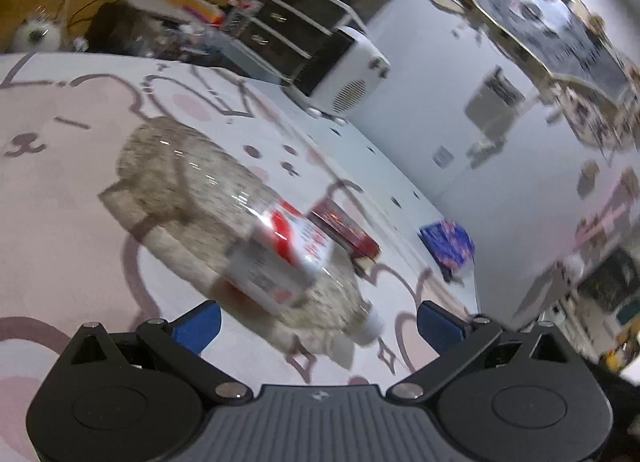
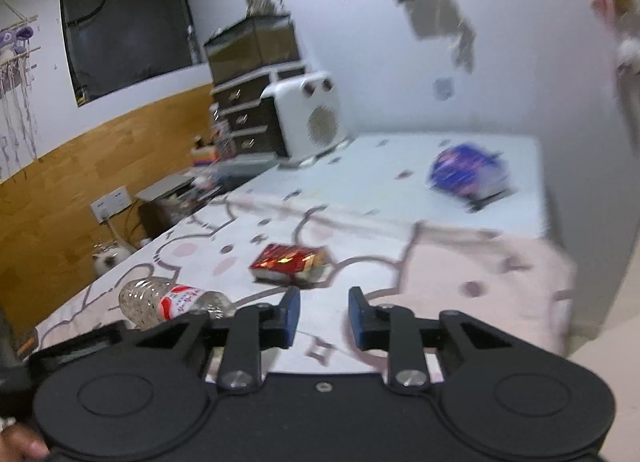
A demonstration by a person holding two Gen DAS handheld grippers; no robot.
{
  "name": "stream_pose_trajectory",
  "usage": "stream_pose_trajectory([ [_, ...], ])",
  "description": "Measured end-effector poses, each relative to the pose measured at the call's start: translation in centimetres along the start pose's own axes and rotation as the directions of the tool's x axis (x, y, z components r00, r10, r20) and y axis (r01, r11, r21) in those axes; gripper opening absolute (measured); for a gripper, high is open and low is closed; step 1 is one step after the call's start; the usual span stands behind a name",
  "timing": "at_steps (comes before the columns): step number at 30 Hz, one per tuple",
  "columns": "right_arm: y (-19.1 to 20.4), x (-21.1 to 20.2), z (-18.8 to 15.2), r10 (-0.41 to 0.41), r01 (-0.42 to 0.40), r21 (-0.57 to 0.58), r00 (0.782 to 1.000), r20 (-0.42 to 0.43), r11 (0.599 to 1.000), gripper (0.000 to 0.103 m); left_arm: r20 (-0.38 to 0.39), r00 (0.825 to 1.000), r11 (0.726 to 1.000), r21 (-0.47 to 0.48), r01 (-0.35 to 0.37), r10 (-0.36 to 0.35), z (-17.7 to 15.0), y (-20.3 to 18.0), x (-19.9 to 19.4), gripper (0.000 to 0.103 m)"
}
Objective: Collect trash
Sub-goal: 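Grasp the clear plastic bottle with the left tool while the right tool approaches the red box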
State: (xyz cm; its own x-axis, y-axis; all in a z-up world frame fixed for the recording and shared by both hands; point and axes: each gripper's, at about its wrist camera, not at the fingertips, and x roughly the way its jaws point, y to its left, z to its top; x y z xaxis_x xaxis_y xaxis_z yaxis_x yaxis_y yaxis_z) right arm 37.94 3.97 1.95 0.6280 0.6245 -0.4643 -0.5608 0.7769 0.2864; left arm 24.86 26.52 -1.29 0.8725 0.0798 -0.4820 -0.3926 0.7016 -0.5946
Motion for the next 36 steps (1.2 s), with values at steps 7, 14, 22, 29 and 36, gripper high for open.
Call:
stream_pose_trajectory([
  [7,1.7,8.6,-0.5,0.067,-0.06,0.07,0.992,-0.104,0.996,0.023,0.01,0.999,0.99,-0.137,-0.037,0.038,1.8,3.1,0.3,0.103],
  [14,2.5,10.5,-1.3,0.212,-0.194,0.111,0.959,-0.188,0.975,0.021,0.001,0.998,0.987,-0.151,-0.062,0.063,2.4,4.1,1.4,0.103],
  [22,5.8,7.2,-2.7,0.34,-0.35,0.004,0.906,-0.252,0.937,0.02,-0.014,0.99,0.989,-0.032,-0.142,0.142,2.3,3.2,1.3,0.1],
  [29,8.2,5.6,-3.4,0.324,-0.372,-0.134,0.902,-0.285,0.919,0.02,-0.042,0.983,0.984,-0.013,-0.177,0.176,2.6,3.7,1.1,0.074],
  [36,6.5,6.0,-0.8,0.161,-0.205,-0.255,0.97,-0.181,0.945,0.028,-0.05,0.984,0.985,-0.02,-0.171,0.17,2.7,3.9,0.9,0.072],
])
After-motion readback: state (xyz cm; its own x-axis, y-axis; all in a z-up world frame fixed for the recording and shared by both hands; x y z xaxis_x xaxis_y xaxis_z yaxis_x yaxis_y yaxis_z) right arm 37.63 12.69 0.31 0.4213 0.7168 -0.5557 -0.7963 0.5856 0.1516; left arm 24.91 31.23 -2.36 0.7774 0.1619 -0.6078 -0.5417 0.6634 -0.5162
